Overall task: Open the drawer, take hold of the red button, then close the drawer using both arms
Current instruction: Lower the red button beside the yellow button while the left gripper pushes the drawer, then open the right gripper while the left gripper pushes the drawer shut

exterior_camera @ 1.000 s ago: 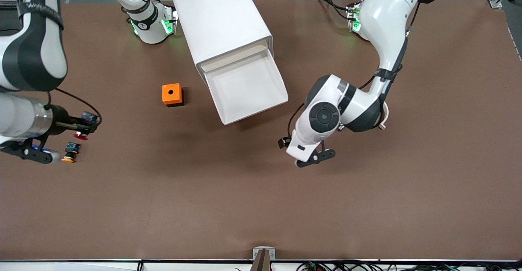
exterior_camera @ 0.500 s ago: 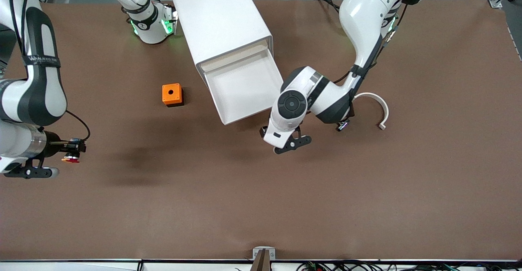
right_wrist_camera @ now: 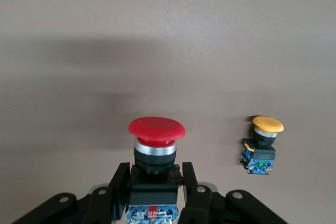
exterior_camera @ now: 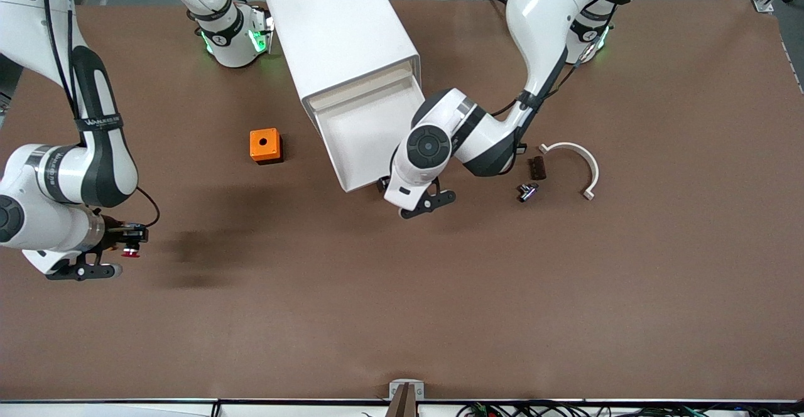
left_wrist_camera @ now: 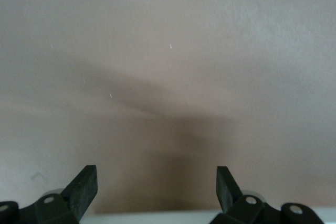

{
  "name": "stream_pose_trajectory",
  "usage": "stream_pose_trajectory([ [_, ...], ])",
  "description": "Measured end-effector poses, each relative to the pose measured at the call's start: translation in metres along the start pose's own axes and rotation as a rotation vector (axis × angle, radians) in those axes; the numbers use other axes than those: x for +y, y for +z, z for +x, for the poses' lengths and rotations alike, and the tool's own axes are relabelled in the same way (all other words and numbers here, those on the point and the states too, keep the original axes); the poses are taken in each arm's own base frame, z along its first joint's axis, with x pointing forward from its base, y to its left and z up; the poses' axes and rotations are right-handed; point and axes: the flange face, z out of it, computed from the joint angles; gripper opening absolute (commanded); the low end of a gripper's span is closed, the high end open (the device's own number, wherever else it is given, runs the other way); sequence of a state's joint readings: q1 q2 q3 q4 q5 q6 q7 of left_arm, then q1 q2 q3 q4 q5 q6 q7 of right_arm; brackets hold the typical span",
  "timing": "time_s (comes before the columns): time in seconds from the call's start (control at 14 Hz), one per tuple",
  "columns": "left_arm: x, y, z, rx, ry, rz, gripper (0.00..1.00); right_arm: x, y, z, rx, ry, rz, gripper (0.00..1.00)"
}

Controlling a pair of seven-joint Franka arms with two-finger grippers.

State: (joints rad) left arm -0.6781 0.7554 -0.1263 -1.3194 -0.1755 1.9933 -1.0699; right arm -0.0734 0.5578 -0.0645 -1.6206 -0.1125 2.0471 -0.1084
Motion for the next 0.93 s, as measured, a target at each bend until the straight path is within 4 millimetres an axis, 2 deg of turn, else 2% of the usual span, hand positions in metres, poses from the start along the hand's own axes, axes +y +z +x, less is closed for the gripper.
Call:
stream_pose_trajectory([
  [0.5,0.023,0.013,-0.057,-0.002,-0.023,0.015,1.00,0.007,0.053,0.000,0.014,0.008,0.003,0.18],
  [0.93,0.040,0.023,-0.109,-0.001,-0.029,0.026,1.00,0.009,0.072,0.003,0.016,0.011,0.004,0.18],
])
